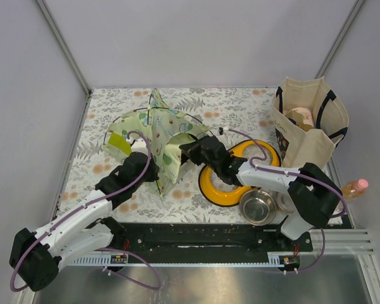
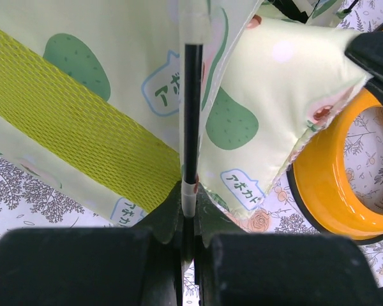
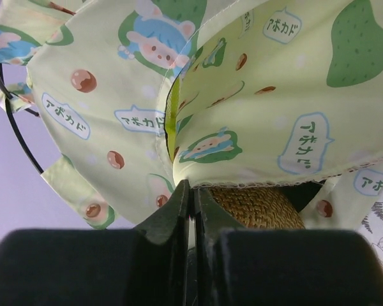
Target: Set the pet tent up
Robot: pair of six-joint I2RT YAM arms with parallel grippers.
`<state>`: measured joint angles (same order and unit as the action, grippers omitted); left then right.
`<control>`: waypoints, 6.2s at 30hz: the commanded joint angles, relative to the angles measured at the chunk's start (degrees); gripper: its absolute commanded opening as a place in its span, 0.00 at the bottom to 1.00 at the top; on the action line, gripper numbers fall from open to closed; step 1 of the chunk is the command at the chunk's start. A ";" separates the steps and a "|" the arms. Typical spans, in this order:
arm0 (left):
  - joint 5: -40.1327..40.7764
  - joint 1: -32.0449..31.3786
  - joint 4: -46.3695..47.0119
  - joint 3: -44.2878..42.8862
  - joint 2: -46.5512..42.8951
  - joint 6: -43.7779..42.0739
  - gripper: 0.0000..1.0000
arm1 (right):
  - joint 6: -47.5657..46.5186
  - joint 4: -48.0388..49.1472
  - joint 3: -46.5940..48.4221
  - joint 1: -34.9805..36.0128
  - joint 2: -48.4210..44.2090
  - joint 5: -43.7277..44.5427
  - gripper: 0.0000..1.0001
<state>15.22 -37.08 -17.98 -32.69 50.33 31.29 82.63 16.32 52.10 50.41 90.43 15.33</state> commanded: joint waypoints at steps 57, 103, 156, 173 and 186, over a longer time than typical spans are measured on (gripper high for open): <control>0.77 -0.27 -5.58 -3.87 -1.20 0.18 0.34 | -36.30 -9.90 10.38 -0.05 7.02 -9.43 0.36; 12.55 8.33 -10.60 -24.97 3.20 -11.24 0.00 | -42.02 -59.90 4.08 -2.94 -31.27 7.08 0.81; -14.08 18.45 -13.66 -24.26 -10.07 -15.47 0.86 | -58.09 -37.67 15.74 -7.08 12.21 -23.94 0.25; -14.70 18.53 -15.77 -25.06 -10.16 -15.29 0.86 | -63.38 -45.84 28.07 -11.48 17.68 -20.26 0.52; -16.63 18.53 -15.69 -25.94 -11.21 -14.85 0.87 | -52.14 -62.61 13.84 -11.48 -12.19 -7.43 0.91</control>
<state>0.71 -18.90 -35.05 -56.73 40.47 16.36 25.17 -35.68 71.07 38.72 86.94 1.30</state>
